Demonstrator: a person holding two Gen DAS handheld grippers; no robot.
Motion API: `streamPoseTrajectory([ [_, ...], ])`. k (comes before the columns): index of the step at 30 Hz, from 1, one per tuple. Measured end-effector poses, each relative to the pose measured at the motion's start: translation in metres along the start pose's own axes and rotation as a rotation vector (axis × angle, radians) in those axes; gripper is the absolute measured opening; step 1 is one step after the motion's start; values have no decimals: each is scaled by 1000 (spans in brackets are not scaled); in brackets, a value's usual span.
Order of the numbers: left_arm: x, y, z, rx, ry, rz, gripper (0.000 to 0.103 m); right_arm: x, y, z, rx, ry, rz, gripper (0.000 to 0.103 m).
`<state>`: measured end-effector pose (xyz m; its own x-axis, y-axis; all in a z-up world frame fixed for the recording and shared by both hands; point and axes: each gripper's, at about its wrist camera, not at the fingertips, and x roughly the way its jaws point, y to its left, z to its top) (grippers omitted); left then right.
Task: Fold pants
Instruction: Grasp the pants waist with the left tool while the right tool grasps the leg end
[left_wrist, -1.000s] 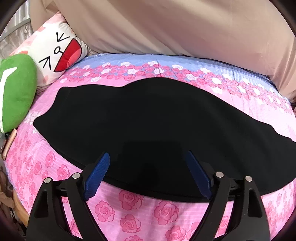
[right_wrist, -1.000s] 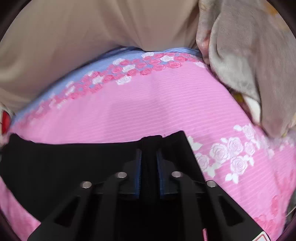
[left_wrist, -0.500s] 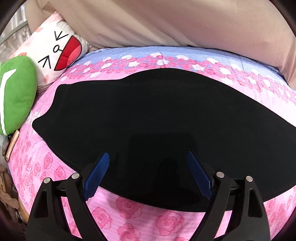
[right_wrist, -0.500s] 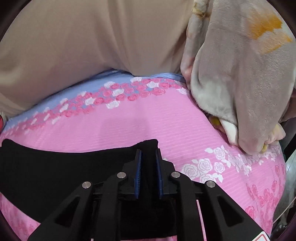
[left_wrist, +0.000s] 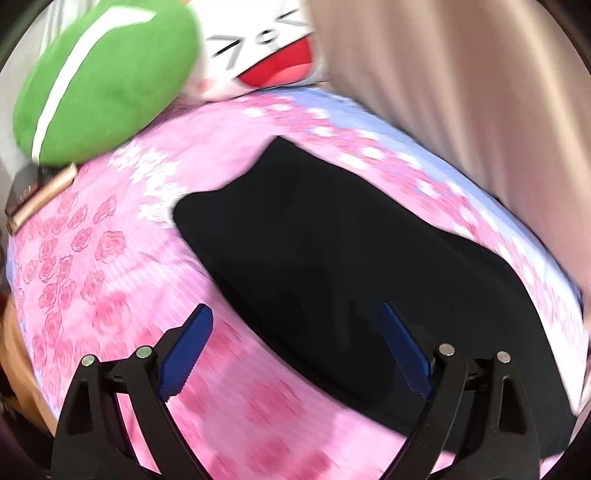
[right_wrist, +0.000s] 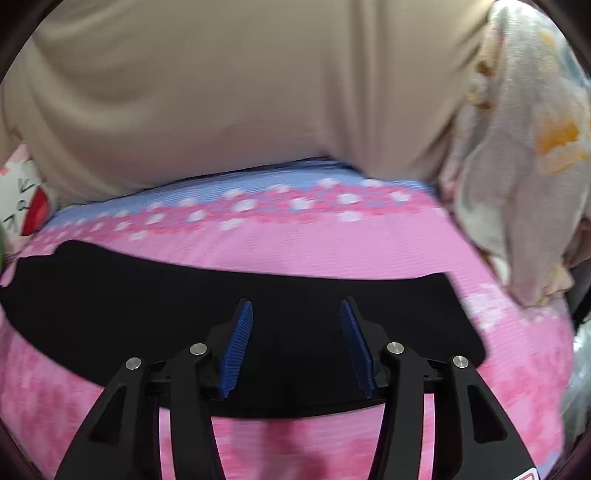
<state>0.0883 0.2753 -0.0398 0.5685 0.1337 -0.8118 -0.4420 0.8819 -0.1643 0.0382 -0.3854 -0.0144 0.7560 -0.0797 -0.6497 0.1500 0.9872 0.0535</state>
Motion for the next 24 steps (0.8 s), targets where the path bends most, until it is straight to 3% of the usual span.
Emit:
streamPoseTrajectory([
  [1, 12, 12, 8, -36, 24, -27, 82, 4, 13, -4, 3, 15, 39, 49],
  [2, 21, 18, 11, -49, 41, -58, 39, 7, 28, -8, 4, 28, 64, 50],
  [4, 33, 25, 15, -50, 74, -45, 8, 12, 52, -12, -12, 53, 87, 50],
  [5, 26, 29, 15, -60, 57, -83, 6, 13, 63, -14, -21, 59, 85, 50],
  [6, 7, 34, 14, -64, 22, -135, 5, 12, 71, -14, -22, 61, 89, 50],
  [8, -18, 38, 10, -38, -27, -146, 6, 6, 82, -14, -3, 62, 132, 53],
  [9, -18, 37, 6, -17, -24, -117, 6, 8, 81, -14, 5, 64, 152, 61],
  [10, 1, 37, 1, 16, 28, -55, 7, 12, 85, -16, 6, 73, 166, 61],
  [12, 26, 37, -8, 3, 106, -24, 7, 25, 89, -18, -7, 107, 124, 61],
  [13, 19, 35, -11, 7, 68, -21, 11, 32, 94, -18, -18, 134, 90, 61],
  [15, -1, 29, -11, 19, 8, -13, 16, 28, 97, -16, -15, 125, 108, 61],
  [17, -16, 25, -4, 4, -43, 18, 32, 22, 96, -15, -17, 94, 130, 63],
  [19, -33, 18, 0, 15, -120, 79, 47, 21, 80, -16, -20, 81, 84, 66],
  [22, -52, 9, 4, 33, -183, 52, 71, 24, 30, -21, 77, 95, -29, 66],
  [24, -58, -3, 0, 61, -199, 33, 74, 17, -20, -29, 224, 110, -71, 66],
])
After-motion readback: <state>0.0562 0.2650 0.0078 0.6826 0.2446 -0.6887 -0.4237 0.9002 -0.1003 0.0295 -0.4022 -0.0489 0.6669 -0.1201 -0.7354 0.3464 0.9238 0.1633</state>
